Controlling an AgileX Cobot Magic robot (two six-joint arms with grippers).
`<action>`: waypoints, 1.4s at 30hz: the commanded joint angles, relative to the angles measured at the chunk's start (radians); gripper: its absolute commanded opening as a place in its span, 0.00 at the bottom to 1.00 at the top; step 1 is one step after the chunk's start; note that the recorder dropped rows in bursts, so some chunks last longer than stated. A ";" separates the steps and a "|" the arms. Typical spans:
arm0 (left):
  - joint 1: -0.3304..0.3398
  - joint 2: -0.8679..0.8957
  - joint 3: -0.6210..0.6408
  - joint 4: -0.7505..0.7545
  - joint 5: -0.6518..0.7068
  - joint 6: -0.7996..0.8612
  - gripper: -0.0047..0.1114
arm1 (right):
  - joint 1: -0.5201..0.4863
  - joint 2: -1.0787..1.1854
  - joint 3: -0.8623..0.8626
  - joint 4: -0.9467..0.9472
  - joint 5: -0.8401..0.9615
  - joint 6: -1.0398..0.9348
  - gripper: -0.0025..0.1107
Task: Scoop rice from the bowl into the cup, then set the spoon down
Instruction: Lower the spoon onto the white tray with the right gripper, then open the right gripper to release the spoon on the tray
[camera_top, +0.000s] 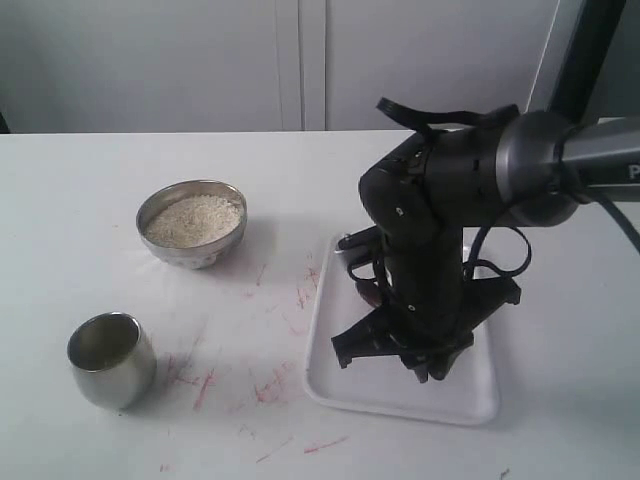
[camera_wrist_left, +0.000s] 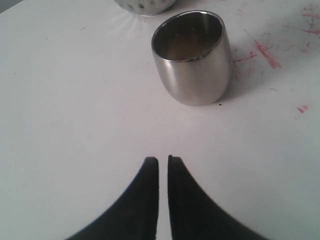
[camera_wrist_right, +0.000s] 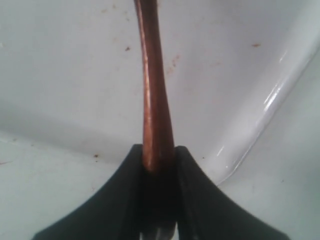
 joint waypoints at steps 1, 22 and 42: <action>-0.002 -0.003 0.009 0.000 0.033 -0.006 0.16 | -0.006 0.007 0.000 0.005 0.013 -0.015 0.02; -0.002 -0.003 0.009 0.000 0.033 -0.006 0.16 | -0.006 0.063 0.000 0.003 -0.006 -0.021 0.02; -0.002 -0.003 0.009 0.000 0.033 -0.006 0.16 | -0.006 0.068 0.000 0.003 -0.024 -0.034 0.27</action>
